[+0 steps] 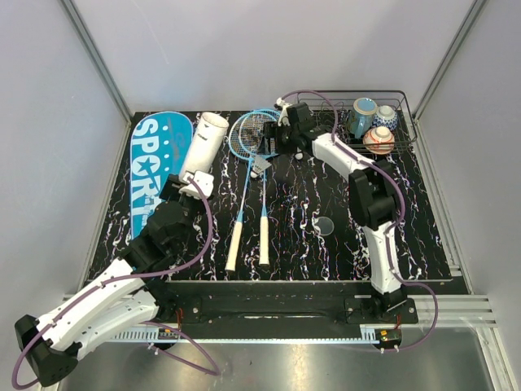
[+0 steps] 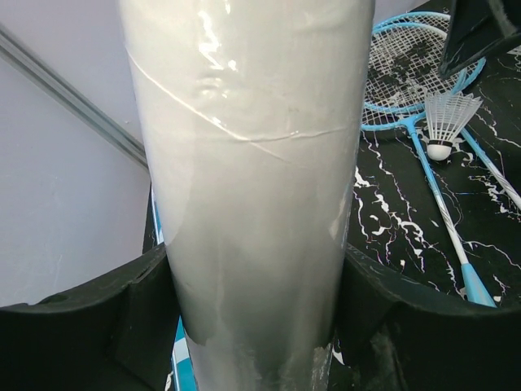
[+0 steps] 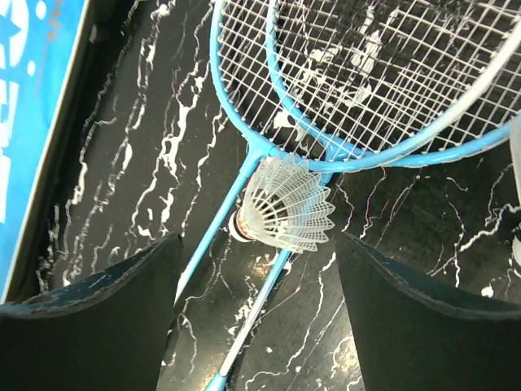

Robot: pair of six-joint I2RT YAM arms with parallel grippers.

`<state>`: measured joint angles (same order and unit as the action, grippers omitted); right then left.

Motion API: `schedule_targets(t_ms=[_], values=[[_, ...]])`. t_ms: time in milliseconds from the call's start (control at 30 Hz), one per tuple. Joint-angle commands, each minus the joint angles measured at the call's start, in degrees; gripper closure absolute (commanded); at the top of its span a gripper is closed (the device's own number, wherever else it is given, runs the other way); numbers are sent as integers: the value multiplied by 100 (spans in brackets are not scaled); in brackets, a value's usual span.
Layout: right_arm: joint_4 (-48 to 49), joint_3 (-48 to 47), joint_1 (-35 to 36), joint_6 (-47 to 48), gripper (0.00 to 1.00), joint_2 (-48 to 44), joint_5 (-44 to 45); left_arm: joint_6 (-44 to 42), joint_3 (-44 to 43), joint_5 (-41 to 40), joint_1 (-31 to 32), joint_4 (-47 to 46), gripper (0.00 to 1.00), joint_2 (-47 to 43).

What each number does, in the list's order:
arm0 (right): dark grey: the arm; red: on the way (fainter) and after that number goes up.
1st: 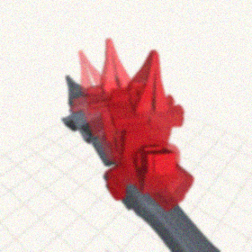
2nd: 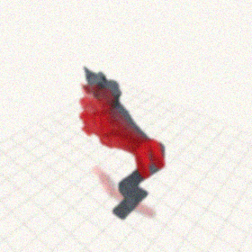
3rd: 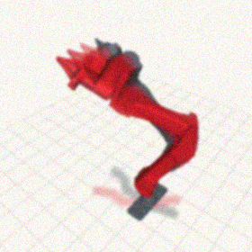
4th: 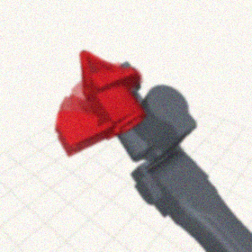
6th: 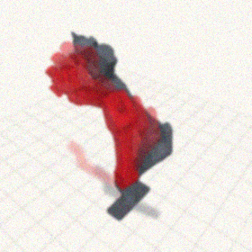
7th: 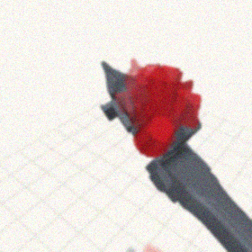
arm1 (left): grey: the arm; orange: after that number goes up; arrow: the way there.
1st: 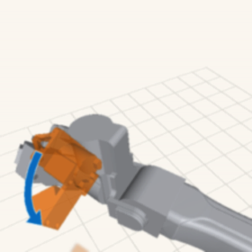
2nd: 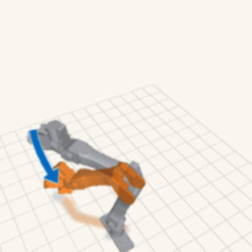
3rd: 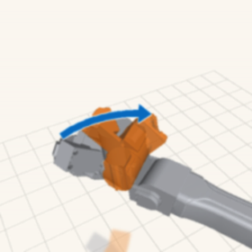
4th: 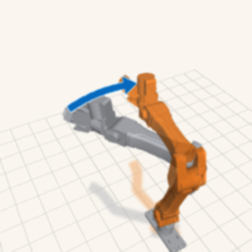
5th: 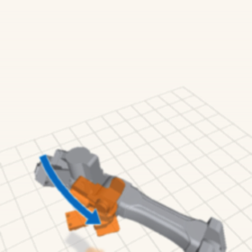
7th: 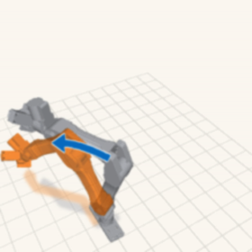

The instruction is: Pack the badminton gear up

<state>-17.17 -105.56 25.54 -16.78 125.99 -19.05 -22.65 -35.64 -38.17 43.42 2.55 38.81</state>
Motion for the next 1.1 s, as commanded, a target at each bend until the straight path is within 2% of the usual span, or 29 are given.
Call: schedule_targets(t_ms=[0,100,267,467,600,633,700,733,833,967,1000,1067], values=[[-655,-859,56,789,18,416,-151,-28,-136,116,-18,-448,92,-57],[-875,-1202,65,965,20,750,-476,-11,-119,205,-26,-457,92,-40],[-885,-1248,179,1123,26,979,-1091,-11,-128,266,-18,-439,94,22],[-832,-1204,364,1335,32,1076,-1250,24,-128,407,-26,-413,95,57],[-832,-1257,408,1256,48,1112,-1321,-2,-137,381,-18,-387,95,39],[-841,-1248,417,1238,58,1077,-1321,-11,-128,372,-26,-404,95,31],[-841,-1108,434,1160,69,954,-1260,-20,-128,381,-18,-413,95,22],[-832,-1046,443,1107,77,762,-1181,-11,-119,398,-18,-413,95,22],[-762,-582,443,887,86,52,-953,-11,-110,486,-26,-413,95,30],[-349,481,434,658,90,-1189,-671,15,-92,837,-18,-378,95,22],[-192,892,434,571,92,-1452,-636,42,-92,1160,-26,-352,95,22],[11,1369,417,474,100,-2269,-364,59,-145,1600,-18,-273,95,30]])
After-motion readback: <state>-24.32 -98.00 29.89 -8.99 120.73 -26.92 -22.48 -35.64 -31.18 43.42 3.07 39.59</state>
